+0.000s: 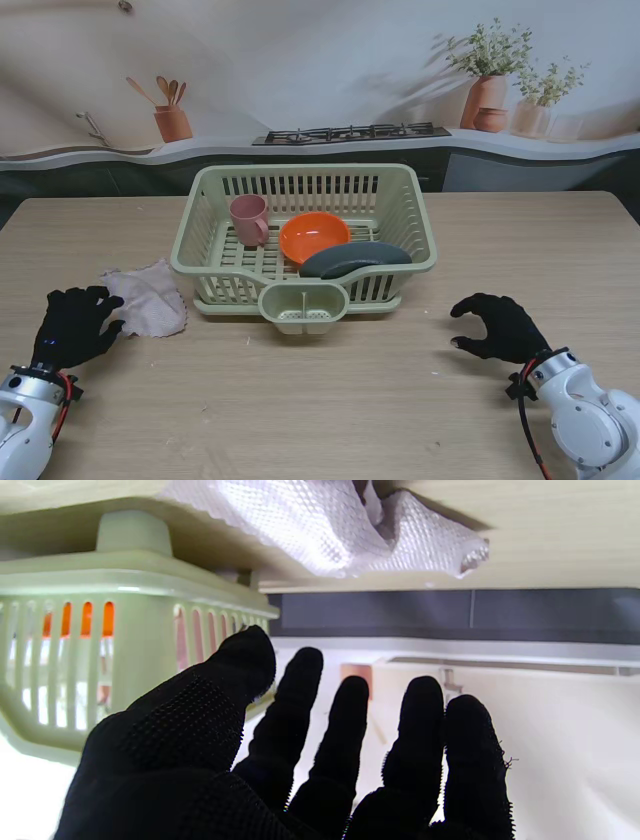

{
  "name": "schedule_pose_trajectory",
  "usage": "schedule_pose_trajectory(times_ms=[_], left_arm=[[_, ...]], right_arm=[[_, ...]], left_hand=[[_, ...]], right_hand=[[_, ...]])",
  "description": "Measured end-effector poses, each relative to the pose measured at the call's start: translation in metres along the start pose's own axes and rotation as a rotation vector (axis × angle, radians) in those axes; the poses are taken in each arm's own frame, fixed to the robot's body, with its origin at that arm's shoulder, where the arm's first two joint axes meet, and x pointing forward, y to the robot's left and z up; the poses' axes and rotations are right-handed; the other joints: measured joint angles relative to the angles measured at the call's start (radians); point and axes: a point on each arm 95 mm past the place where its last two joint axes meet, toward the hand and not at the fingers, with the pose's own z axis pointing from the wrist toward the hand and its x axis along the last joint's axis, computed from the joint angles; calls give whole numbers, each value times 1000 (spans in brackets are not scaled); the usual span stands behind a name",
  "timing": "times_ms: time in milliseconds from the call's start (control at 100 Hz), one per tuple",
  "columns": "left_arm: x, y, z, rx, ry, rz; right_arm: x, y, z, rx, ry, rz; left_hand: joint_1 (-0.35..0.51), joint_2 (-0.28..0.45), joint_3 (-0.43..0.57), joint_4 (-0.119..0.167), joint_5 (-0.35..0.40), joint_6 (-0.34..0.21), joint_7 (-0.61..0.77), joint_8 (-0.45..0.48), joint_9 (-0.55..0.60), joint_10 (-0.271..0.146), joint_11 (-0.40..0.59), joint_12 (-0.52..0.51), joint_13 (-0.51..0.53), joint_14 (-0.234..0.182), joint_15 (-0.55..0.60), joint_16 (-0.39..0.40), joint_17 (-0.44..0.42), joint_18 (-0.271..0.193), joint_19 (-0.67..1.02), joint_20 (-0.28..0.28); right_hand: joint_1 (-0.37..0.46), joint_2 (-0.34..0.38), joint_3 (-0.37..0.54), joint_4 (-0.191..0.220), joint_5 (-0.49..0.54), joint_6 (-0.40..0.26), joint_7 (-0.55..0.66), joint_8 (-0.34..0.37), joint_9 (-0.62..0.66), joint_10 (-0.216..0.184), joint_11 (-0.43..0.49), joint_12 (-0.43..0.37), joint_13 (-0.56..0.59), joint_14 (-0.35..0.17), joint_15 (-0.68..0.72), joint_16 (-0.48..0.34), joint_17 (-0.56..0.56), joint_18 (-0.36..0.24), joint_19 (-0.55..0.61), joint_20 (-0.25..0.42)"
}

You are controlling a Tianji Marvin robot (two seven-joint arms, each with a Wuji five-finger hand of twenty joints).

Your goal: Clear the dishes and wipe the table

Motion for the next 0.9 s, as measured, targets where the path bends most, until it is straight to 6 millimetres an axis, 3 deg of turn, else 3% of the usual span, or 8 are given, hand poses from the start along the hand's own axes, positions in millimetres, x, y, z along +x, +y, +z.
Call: schedule_pose_trajectory(times_ms=[450, 720, 900], left_arm=[[25, -13, -28, -66, -13, -192], [33, -17, -28, -108, 9, -367], [37, -20, -25, -116, 31, -349]], right_arm=[[3, -4, -1, 9, -4, 11], [4, -9, -4, 20, -15, 22], [5, -12, -5, 23, -18, 34]], left_hand=[[-14, 75, -84, 0, 23, 13, 2, 9, 40, 15, -9, 0, 25, 16, 12, 2, 28, 12, 12, 24], [-52, 100, -98, 13, 34, 28, -14, -17, 42, 26, -30, 0, 39, 17, -2, 2, 30, 18, 12, 26], [-52, 101, -108, 13, 34, 36, -24, -32, 42, 26, -38, 0, 39, 17, -13, 0, 33, 18, 12, 26]], right_hand=[[-10, 0, -25, 0, 0, 2, 0, 0, 0, 0, 0, 0, 0, 0, 0, 0, 0, 0, 0, 0], [-10, 0, -25, 0, -14, 4, -12, -3, -15, 0, 4, 0, 0, 0, 2, 0, -1, -2, 0, 1], [-10, -1, -25, 0, -12, 12, -7, -5, -26, 1, 5, 0, -8, 0, 8, 0, -1, -10, 0, 1]])
